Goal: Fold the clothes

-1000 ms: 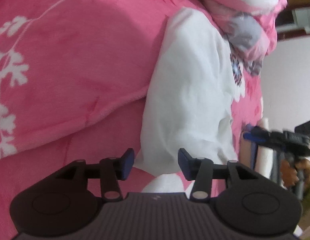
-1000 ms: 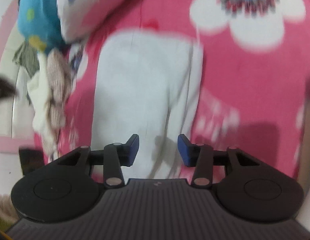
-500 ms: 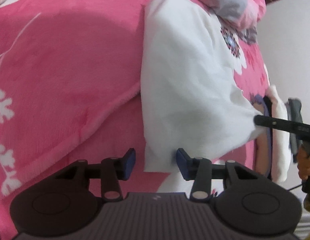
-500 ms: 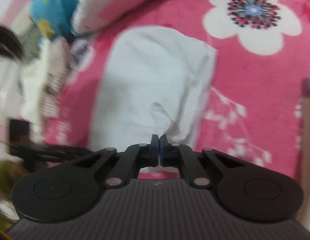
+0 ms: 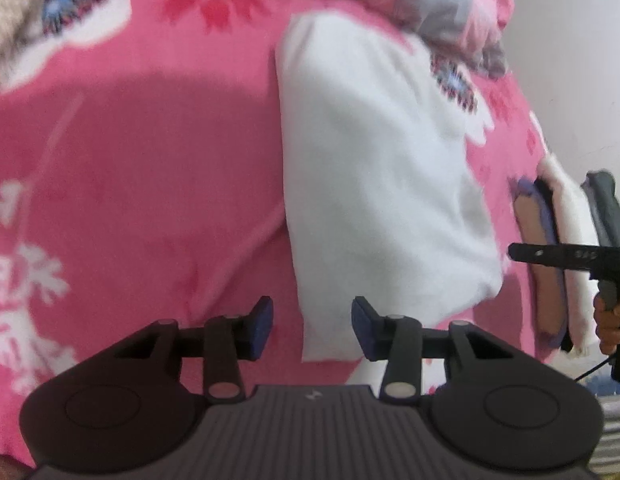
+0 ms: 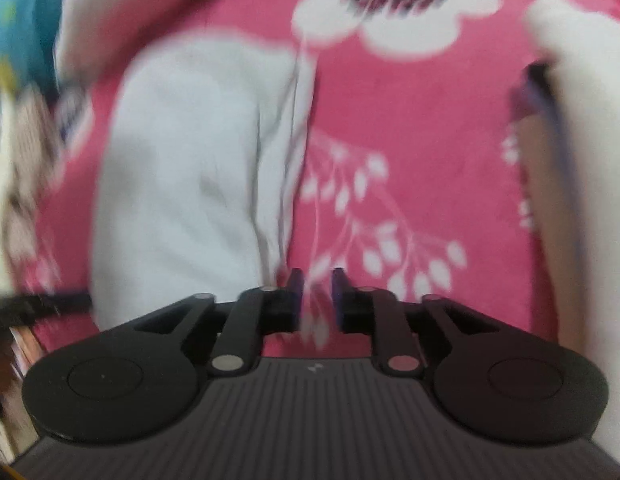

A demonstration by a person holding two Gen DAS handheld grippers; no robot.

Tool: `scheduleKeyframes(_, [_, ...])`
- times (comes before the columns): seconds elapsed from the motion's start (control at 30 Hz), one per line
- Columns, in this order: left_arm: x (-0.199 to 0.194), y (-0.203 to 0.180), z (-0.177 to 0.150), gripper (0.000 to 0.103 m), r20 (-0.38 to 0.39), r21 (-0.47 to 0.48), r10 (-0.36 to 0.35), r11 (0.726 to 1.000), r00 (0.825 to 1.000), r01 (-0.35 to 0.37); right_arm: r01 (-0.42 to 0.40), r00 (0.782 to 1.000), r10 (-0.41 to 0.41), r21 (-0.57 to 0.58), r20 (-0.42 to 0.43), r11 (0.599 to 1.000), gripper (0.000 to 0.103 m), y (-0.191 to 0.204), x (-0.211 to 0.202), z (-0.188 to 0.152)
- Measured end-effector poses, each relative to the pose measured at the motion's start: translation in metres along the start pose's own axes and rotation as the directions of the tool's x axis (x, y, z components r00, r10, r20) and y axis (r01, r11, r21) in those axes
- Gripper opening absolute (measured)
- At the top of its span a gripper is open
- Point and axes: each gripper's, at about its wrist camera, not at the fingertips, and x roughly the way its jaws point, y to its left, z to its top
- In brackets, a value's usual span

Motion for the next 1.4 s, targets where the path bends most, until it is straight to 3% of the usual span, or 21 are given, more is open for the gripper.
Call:
scheduleKeyframes(0.17, [0.003, -0.024, 0.006, 0.044, 0.038, 0.103, -0.008, 0.995, 0.999, 0.004, -0.085, 0.992, 0.081, 0.039, 0.096, 0.996, 0.020, 0.000, -0.004, 0.026])
scheduleKeyframes(0.33, [0.009, -0.046, 0.008, 0.044, 0.063, 0.206, -0.006, 0.979, 0.998, -0.007, -0.163, 0.983, 0.161, 0.024, 0.085, 0.986, 0.026, 0.004, 0.036, 0.058])
scheduleKeyframes(0.47, [0.022, -0.051, 0.000, 0.044, 0.051, 0.252, 0.039, 0.967, 0.998, -0.051, -0.160, 0.985, 0.159, 0.019, 0.065, 0.987, 0.027, 0.006, 0.065, 0.074])
scheduleKeyframes(0.6, [0.031, -0.052, -0.002, 0.044, 0.047, 0.262, 0.066, 0.962, 0.997, -0.076, -0.177, 0.977, 0.167, 0.063, 0.136, 0.982, 0.027, 0.001, 0.067, 0.085])
scheduleKeyframes(0.73, [0.034, -0.054, -0.005, 0.044, 0.047, 0.271, 0.085, 0.958, 0.995, -0.095, -0.165, 0.973, 0.160, 0.014, 0.165, 0.986, 0.028, 0.003, 0.073, 0.095])
scheduleKeyframes(0.83, [0.035, -0.056, -0.004, 0.044, 0.046, 0.276, 0.096, 0.955, 0.994, -0.105, -0.172, 0.971, 0.178, -0.045, 0.161, 0.984, 0.000, 0.006, 0.081, 0.103])
scheduleKeyframes(1.0, [0.039, -0.057, -0.002, 0.044, 0.044, 0.291, 0.095, 0.951, 0.995, -0.103, -0.153, 0.951, 0.174, -0.100, 0.256, 0.983, 0.000, 0.008, 0.071, 0.113])
scheduleKeyframes(1.1, [0.039, -0.058, -0.002, 0.044, 0.042, 0.308, 0.097, 0.945, 0.994, -0.105, -0.113, 0.960, 0.139, -0.119, 0.245, 0.986, 0.000, 0.006, 0.084, 0.115])
scheduleKeyframes(1.27, [0.039, -0.062, -0.002, 0.048, 0.037, 0.311, 0.099, 0.945, 0.994, -0.106, 0.026, 0.973, -0.004, -0.093, 0.230, 0.995, 0.004, -0.007, 0.099, 0.117])
scheduleKeyframes(1.33, [0.038, -0.062, -0.001, 0.050, 0.037, 0.305, 0.096, 0.947, 0.995, -0.103, 0.025, 0.960, 0.004, -0.099, 0.280, 0.995, 0.004, -0.006, 0.080, 0.114])
scheduleKeyframes(1.4, [0.037, -0.062, 0.000, 0.051, 0.037, 0.299, 0.094, 0.949, 0.995, -0.100, -0.005, 0.946, 0.073, -0.210, 0.315, 0.978, 0.004, 0.011, 0.056, 0.104])
